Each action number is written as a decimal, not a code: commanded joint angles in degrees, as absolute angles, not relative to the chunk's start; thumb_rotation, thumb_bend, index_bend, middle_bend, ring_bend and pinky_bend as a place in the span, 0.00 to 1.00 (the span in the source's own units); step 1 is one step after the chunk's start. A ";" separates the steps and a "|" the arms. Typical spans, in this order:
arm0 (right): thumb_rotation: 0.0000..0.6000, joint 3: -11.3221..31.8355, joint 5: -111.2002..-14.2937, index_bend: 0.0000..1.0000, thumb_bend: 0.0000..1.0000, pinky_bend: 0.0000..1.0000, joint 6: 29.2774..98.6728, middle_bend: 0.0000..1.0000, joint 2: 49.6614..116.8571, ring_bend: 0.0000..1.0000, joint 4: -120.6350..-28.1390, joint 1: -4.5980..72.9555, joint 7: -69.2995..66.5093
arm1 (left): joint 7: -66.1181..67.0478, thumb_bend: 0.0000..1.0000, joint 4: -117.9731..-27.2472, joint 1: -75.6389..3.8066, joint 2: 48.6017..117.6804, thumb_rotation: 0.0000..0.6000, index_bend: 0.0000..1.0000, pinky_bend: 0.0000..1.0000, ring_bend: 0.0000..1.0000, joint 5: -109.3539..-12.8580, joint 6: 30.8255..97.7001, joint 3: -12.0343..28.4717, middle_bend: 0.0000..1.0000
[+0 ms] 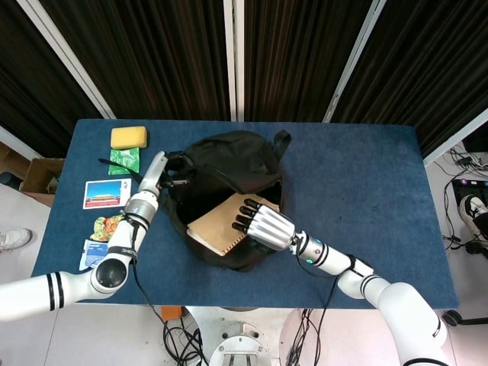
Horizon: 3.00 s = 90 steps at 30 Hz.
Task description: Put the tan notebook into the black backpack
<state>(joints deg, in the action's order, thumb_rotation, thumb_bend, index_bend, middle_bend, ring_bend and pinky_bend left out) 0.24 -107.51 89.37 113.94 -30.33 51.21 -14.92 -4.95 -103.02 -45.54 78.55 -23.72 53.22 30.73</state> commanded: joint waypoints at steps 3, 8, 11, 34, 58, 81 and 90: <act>1.00 0.49 -104.94 0.94 0.62 0.49 83.93 0.71 117.36 0.49 -24.39 52.70 -16.47 | -6.28 0.48 -103.99 -44.65 77.93 1.00 0.63 0.37 0.47 -25.60 52.88 30.12 0.58; 1.00 -0.26 -103.98 0.94 0.62 0.49 79.44 0.71 119.32 0.49 -20.32 53.71 -15.05 | -7.76 0.48 -104.32 -43.94 77.03 1.00 0.63 0.37 0.47 -26.60 51.70 29.62 0.58; 1.00 -0.60 -103.39 0.94 0.62 0.49 77.26 0.71 120.34 0.49 -18.41 53.99 -13.16 | -8.74 0.48 -104.30 -43.56 76.61 1.00 0.63 0.37 0.47 -27.15 51.13 29.45 0.58; 1.00 3.65 -94.20 0.00 0.03 0.19 70.55 0.16 117.29 0.02 -31.36 50.99 -2.36 | -11.95 0.48 -103.41 -43.22 75.38 1.00 0.63 0.37 0.47 -28.40 49.69 27.40 0.57; 1.00 -7.91 -102.51 0.17 0.05 0.25 105.08 0.23 89.35 0.08 -59.05 25.88 1.03 | 2.96 0.39 -105.62 -42.11 77.62 1.00 0.50 0.31 0.31 -48.51 56.22 12.58 0.43; 1.00 -2.72 -81.99 0.01 0.21 0.20 85.57 0.17 64.82 0.05 -80.51 16.62 -11.13 | 8.46 0.02 -101.10 -22.55 66.98 1.00 0.25 0.24 0.22 -71.70 77.49 2.80 0.26; 1.00 -3.45 -82.22 0.01 0.24 0.12 87.78 0.12 61.70 0.00 -84.11 10.54 -15.71 | 7.20 0.02 -92.41 -11.87 66.31 1.00 0.24 0.21 0.15 -76.32 87.91 -2.38 0.19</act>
<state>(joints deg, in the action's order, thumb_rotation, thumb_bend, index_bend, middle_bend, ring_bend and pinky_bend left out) -3.30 -82.18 86.68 61.85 -83.35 11.81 -15.63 7.55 -93.89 -14.48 66.37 -74.45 84.90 -0.66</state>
